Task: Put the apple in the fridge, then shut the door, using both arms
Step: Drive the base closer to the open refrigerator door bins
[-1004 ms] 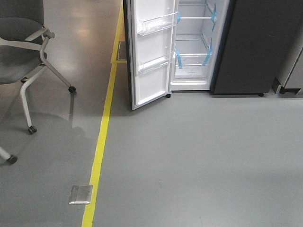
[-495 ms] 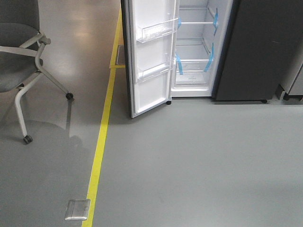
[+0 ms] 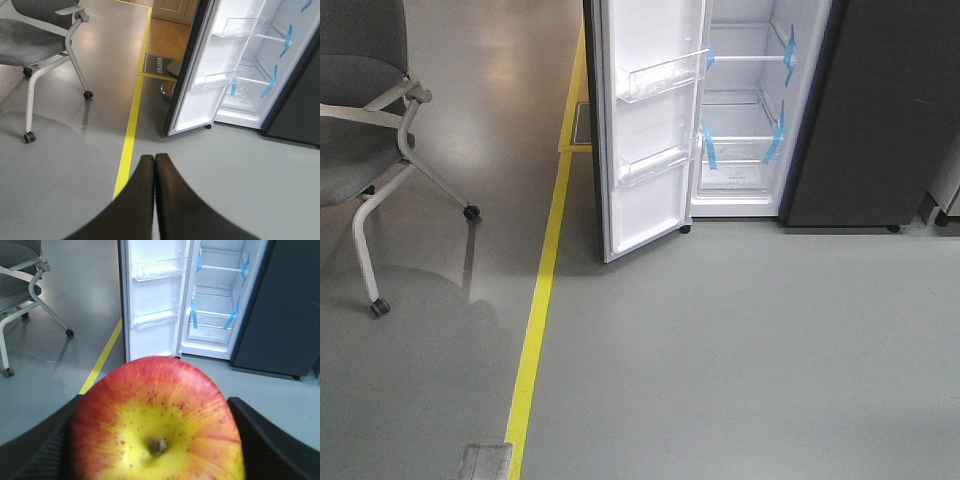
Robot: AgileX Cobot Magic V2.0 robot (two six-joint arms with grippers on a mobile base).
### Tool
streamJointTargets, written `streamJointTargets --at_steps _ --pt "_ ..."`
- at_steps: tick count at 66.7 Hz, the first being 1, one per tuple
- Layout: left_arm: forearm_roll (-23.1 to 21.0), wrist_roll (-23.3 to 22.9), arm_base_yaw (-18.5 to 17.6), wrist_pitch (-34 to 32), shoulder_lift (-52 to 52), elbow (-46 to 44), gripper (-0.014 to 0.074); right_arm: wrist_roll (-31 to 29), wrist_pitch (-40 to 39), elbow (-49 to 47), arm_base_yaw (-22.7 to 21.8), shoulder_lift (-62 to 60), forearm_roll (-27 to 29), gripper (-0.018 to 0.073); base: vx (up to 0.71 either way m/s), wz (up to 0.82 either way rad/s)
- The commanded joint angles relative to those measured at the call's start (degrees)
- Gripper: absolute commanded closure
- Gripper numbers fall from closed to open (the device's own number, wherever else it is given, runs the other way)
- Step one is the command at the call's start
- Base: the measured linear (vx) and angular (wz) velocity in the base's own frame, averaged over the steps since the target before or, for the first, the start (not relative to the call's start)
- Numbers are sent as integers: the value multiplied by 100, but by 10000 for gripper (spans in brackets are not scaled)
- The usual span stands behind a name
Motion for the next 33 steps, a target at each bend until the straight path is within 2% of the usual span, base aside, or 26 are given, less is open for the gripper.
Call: streamJointTargets --at_steps 1,33 --pt "-3 -1 -14 -442 -89 103 602 11 -514 -133 13 42 57 384 12 3" --pt "-3 -1 -14 -442 -89 103 602 11 -494 -133 13 42 57 384 12 2"
